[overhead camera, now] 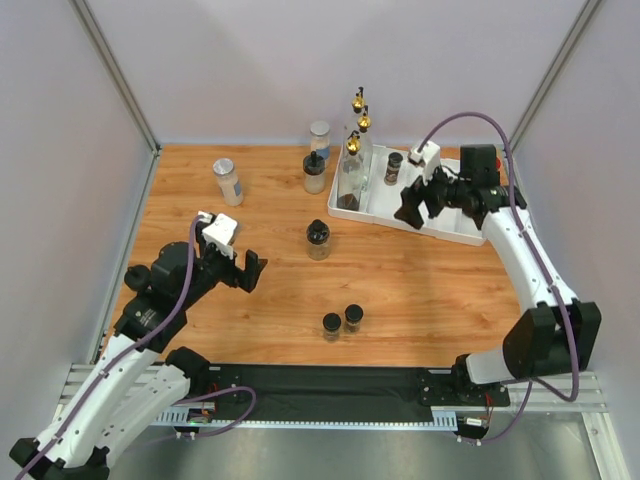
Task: Organize the condiment bottles
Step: Place the bottle in the storage box, then pick up the bottle from the center of the board.
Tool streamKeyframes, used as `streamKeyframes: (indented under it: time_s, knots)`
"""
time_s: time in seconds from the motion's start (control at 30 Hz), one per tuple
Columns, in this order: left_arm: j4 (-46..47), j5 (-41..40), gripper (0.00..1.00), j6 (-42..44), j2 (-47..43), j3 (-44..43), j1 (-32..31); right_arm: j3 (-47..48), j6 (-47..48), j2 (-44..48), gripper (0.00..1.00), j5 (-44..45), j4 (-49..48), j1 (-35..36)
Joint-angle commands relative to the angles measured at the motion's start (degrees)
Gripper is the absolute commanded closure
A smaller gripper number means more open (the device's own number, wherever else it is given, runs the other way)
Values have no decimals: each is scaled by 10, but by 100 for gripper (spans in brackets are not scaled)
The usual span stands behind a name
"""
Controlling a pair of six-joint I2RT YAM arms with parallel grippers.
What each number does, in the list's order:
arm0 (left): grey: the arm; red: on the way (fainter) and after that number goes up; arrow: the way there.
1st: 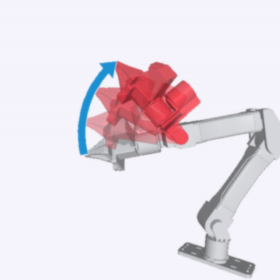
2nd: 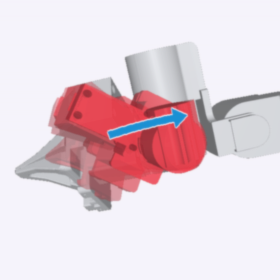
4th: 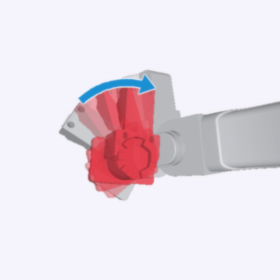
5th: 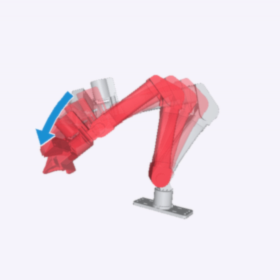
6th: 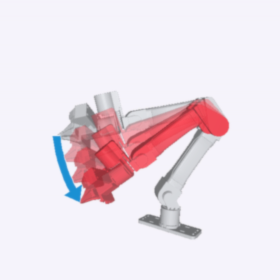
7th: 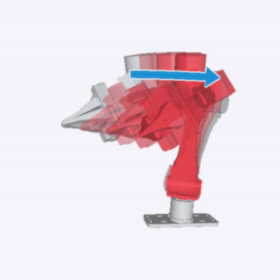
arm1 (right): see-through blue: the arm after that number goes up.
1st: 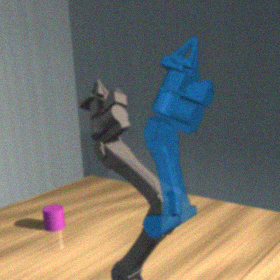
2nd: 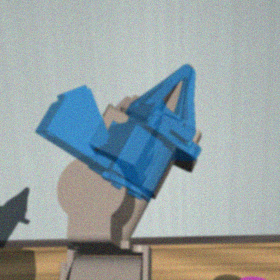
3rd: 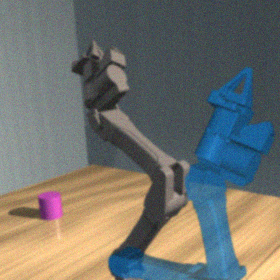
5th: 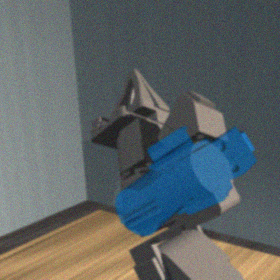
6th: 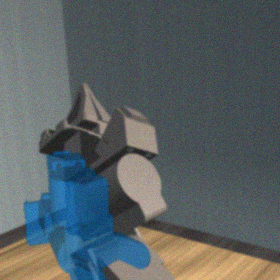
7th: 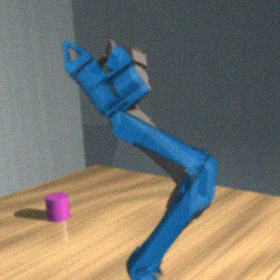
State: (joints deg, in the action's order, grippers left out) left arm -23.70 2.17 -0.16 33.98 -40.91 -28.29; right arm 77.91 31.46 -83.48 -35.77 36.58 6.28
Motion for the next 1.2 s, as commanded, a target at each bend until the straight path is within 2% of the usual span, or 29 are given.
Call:
streamKeyframes:
  time_s: [0.0,0.27,0.4,0.47,0.67,0.9,1.17]
  knots:
    - [-20,103,0,-74,-4,-42,3,-67,45,81,11,-98,82,0]
    - [-54,181,0,-178,2,-45,3,-212,57,209,11,-118,90,0]
    - [-61,221,0,-194,35,-43,-2,-233,56,231,10,-119,70,0]
    - [-61,221,0,-192,50,-43,-26,-230,58,223,10,-119,78,-1]
    - [-54,173,0,-191,107,-49,-127,-234,66,213,10,-109,83,0]
    - [-75,71,0,-166,190,-87,-236,-236,67,213,10,-84,78,0]
    - [-88,15,1,-135,273,-132,-325,-236,70,211,10,-73,78,-1]
